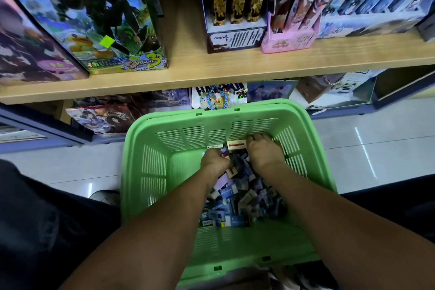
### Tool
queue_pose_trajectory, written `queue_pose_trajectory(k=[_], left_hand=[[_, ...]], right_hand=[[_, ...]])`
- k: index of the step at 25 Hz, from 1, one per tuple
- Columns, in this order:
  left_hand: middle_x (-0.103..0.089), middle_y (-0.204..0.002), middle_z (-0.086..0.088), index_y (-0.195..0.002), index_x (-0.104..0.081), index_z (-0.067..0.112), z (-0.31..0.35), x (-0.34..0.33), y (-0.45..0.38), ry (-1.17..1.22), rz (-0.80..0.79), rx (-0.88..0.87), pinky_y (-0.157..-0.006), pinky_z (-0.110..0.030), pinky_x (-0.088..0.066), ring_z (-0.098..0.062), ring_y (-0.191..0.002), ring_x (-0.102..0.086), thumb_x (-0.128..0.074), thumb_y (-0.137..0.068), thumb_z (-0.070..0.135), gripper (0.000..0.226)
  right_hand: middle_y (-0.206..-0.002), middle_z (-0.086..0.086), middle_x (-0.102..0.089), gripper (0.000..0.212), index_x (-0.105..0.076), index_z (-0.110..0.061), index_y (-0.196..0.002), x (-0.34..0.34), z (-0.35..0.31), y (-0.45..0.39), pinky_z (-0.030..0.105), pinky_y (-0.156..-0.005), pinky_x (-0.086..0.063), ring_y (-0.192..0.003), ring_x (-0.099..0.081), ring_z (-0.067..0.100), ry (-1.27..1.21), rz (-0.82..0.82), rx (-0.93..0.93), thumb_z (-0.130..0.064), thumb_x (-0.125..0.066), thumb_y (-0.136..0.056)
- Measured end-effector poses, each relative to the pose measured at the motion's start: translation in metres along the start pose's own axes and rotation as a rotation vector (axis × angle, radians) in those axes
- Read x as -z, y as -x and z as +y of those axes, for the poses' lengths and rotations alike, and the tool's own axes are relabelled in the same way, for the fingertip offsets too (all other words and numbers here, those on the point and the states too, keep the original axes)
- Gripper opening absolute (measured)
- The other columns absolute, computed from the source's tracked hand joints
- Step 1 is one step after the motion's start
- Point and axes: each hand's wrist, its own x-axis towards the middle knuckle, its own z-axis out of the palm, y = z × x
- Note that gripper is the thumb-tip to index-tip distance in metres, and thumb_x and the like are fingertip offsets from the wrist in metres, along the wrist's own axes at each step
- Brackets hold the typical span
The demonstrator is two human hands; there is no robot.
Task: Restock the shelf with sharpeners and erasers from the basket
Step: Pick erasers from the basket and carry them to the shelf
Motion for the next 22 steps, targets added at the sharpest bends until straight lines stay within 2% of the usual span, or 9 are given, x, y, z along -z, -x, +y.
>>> queue_pose_trajectory(k=[3,7,10,12,14,16,18,20,22], left_hand=[[-0.058,-0.072,-0.010,-0.071,-0.057,0.014,-0.005,0.005,0.004,0.046,-0.077,0.026,-0.060,-0.027,-0.040,-0.019,-0.058,-0.052,-0.077,-0.076,0.001,0.025],[-0.058,-0.071,-0.006,-0.075,-0.057,0.013,-0.008,0.015,0.015,0.087,-0.058,0.021,-0.059,-0.028,-0.048,-0.021,-0.069,-0.058,-0.077,-0.071,-0.008,0.029],[-0.062,-0.080,-0.016,-0.095,-0.058,0.005,-0.019,0.023,0.019,0.309,-0.006,0.136,-0.063,-0.036,-0.052,-0.031,-0.074,-0.063,-0.068,-0.068,-0.011,0.033],[-0.065,-0.085,-0.022,-0.107,-0.060,-0.002,-0.025,0.028,0.017,0.514,0.017,0.199,-0.067,-0.044,-0.056,-0.034,-0.072,-0.066,-0.061,-0.060,-0.002,0.047],[-0.062,-0.078,-0.016,-0.107,-0.062,0.000,-0.022,0.033,0.019,0.651,-0.007,0.196,-0.057,-0.035,-0.053,-0.027,-0.062,-0.061,-0.062,-0.074,0.010,0.034],[-0.061,-0.072,-0.010,-0.099,-0.064,0.008,-0.017,0.037,0.025,0.761,-0.085,0.198,-0.050,-0.027,-0.050,-0.022,-0.055,-0.058,-0.062,-0.092,0.030,0.023],[-0.067,-0.077,-0.010,-0.097,-0.069,0.008,-0.018,0.039,0.022,0.809,-0.127,0.192,-0.055,-0.029,-0.054,-0.022,-0.060,-0.064,-0.070,-0.088,0.046,0.039],[-0.073,-0.083,-0.011,-0.109,-0.069,0.004,-0.025,0.040,0.018,0.825,-0.060,0.210,-0.062,-0.038,-0.059,-0.024,-0.065,-0.070,-0.075,-0.085,0.037,0.041],[-0.070,-0.087,-0.016,-0.119,-0.061,-0.002,-0.030,0.046,0.013,0.809,0.067,0.260,-0.071,-0.050,-0.059,-0.030,-0.074,-0.069,-0.073,-0.081,0.012,0.042]], right_hand=[[-0.128,0.012,-0.058,0.033,-0.061,-0.008,-0.122,0.007,0.004,-0.004,0.033,-0.104,-0.036,-0.123,-0.047,0.028,0.029,-0.034,0.072,-0.009,-0.056,-0.089],[-0.131,0.007,-0.056,0.035,-0.062,-0.023,-0.125,0.000,-0.005,0.004,0.045,-0.105,-0.037,-0.127,-0.047,0.028,-0.068,-0.095,0.077,-0.021,-0.058,-0.090],[-0.129,0.011,-0.057,0.033,-0.061,-0.025,-0.126,-0.007,-0.019,0.012,0.045,-0.099,-0.044,-0.122,-0.053,0.034,-0.155,-0.142,0.084,-0.021,-0.054,-0.093],[-0.116,0.014,-0.066,0.023,-0.065,-0.019,-0.115,-0.011,-0.028,0.012,0.039,-0.084,-0.047,-0.107,-0.062,0.034,-0.320,-0.111,0.027,-0.022,-0.053,-0.096],[-0.106,0.014,-0.069,0.022,-0.070,-0.017,-0.106,-0.012,-0.040,0.011,0.035,-0.076,-0.048,-0.096,-0.064,0.033,-0.549,-0.074,-0.029,-0.030,-0.054,-0.098],[-0.105,0.010,-0.071,0.026,-0.074,-0.020,-0.107,-0.009,-0.054,0.011,0.036,-0.081,-0.053,-0.096,-0.066,0.030,-0.713,-0.029,-0.085,-0.037,-0.059,-0.095],[-0.103,0.006,-0.074,0.024,-0.075,-0.018,-0.109,-0.005,-0.068,0.016,0.041,-0.086,-0.056,-0.092,-0.068,0.024,-0.865,-0.070,-0.109,-0.032,-0.063,-0.095],[-0.090,0.010,-0.074,0.016,-0.075,-0.010,-0.097,-0.002,-0.081,0.020,0.047,-0.084,-0.057,-0.077,-0.065,0.021,-1.017,-0.198,-0.057,-0.018,-0.060,-0.096],[-0.087,0.013,-0.072,0.018,-0.075,-0.010,-0.091,-0.002,-0.087,0.022,0.044,-0.079,-0.056,-0.074,-0.062,0.022,-1.006,-0.213,-0.009,-0.009,-0.057,-0.094]])
